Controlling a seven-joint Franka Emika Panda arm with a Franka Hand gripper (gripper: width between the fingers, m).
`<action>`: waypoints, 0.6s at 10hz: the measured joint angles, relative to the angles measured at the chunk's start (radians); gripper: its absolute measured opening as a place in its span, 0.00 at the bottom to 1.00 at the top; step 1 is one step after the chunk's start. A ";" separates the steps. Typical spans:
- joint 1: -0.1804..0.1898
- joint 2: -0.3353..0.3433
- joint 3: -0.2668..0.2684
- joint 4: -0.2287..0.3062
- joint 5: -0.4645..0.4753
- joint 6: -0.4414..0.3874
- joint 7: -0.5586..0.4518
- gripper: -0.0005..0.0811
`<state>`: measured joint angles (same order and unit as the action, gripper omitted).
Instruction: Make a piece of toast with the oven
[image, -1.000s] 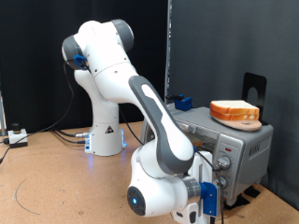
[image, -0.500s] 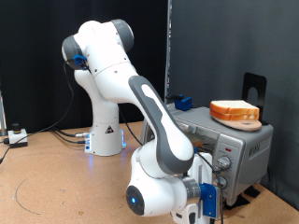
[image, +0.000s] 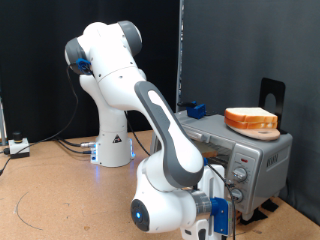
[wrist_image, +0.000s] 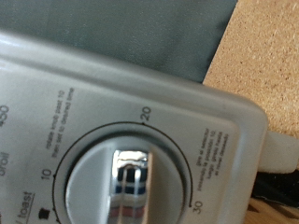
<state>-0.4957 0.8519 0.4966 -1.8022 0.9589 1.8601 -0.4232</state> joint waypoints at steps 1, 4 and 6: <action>-0.001 0.000 0.000 0.000 0.000 0.000 -0.028 0.98; 0.000 0.000 0.007 -0.001 -0.007 -0.008 -0.051 0.98; 0.006 0.000 0.010 -0.002 -0.008 -0.009 -0.016 0.98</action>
<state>-0.4896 0.8519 0.5065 -1.8043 0.9512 1.8514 -0.4388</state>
